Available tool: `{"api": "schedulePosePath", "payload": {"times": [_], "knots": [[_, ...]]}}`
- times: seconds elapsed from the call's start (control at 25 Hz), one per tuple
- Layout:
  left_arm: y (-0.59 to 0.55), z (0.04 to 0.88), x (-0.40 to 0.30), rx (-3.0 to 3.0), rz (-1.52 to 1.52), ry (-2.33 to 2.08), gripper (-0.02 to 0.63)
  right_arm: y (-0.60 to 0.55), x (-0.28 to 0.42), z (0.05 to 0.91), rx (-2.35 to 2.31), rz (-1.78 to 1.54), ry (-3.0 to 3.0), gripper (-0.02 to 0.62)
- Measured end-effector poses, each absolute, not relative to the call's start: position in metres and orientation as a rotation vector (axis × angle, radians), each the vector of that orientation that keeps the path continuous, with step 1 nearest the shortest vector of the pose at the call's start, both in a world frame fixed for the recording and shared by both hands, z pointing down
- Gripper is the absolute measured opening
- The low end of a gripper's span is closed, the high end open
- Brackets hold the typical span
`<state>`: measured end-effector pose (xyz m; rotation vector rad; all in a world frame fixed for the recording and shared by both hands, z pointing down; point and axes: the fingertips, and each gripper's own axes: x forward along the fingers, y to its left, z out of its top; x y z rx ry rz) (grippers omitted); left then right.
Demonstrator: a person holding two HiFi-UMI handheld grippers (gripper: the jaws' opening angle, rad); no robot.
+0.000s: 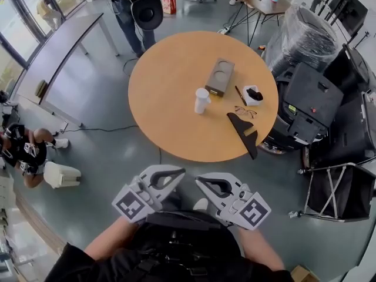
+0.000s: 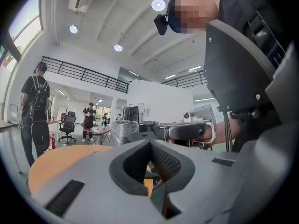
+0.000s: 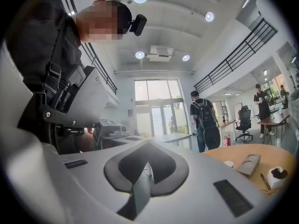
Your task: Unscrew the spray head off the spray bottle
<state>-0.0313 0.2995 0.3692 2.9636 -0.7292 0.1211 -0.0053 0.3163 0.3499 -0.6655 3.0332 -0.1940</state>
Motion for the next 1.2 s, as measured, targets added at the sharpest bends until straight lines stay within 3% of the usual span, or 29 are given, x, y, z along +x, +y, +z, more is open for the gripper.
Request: {"api": "schedulePosePath", "payload": {"times": [0.6,1.2], "knots": [[0.187,0.379,-0.125,2.986,0.035,-0.463,0.029,0.198,-0.096,0.362,-0.974,-0.218,2.984,0.015],[0.160,0.395,-0.167,2.959,0.023,-0.401,0.029,0.167,-0.130,0.371,-1.134,-0.183,2.949,0.015]]}}
